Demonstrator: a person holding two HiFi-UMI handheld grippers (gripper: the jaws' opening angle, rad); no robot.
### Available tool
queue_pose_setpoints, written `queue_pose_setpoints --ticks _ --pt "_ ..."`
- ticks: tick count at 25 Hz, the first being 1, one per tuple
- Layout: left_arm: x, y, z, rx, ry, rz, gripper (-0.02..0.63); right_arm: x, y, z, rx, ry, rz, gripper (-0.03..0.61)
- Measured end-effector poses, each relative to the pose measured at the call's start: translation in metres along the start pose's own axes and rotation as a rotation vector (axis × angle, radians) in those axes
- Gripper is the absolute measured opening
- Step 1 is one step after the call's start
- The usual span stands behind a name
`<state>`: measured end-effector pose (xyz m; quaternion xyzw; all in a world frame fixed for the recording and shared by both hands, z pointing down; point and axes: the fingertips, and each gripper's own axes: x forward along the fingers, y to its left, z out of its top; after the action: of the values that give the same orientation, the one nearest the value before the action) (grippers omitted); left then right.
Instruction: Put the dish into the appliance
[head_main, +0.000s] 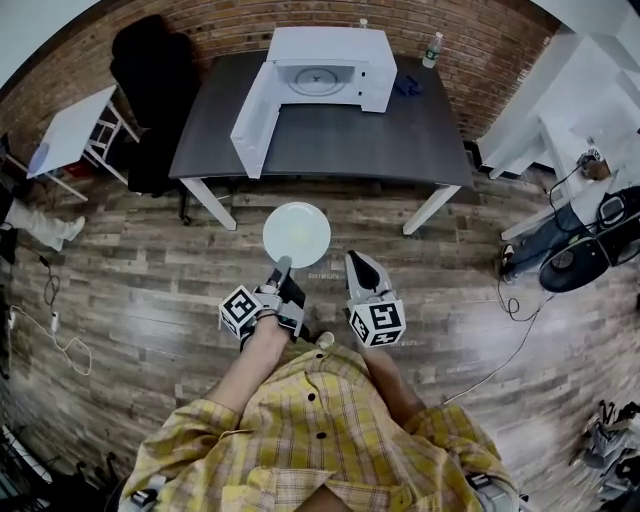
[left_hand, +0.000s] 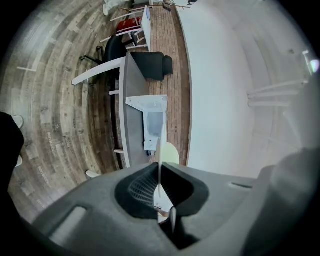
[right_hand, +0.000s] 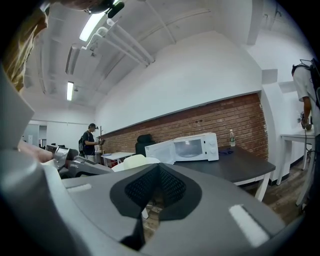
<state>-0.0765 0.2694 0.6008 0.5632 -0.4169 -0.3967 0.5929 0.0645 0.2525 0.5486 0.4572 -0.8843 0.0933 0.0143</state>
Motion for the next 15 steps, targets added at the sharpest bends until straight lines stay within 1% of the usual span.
queue_pose_setpoints --ticks 2,5,11,13,15 --pt "-0.003 0.004 -0.002 0.004 -0.006 0.018 0.014 -0.004 -0.004 -0.003 0.008 0.004 -0.002 0.005" --pt "0.0 0.002 -0.003 -0.006 -0.019 0.007 0.014 -0.003 -0.007 -0.003 0.015 0.005 0.003 0.005" --pt "0.01 0.011 -0.003 0.017 -0.013 0.044 0.014 0.001 -0.018 -0.008 0.032 0.009 0.001 0.005" --pt "0.019 0.011 -0.002 0.009 -0.007 0.038 0.014 0.008 -0.023 -0.007 0.026 0.01 0.002 0.005" --pt "0.03 0.007 -0.001 -0.017 -0.008 0.009 0.014 0.016 -0.027 -0.006 0.02 0.017 0.002 0.005"
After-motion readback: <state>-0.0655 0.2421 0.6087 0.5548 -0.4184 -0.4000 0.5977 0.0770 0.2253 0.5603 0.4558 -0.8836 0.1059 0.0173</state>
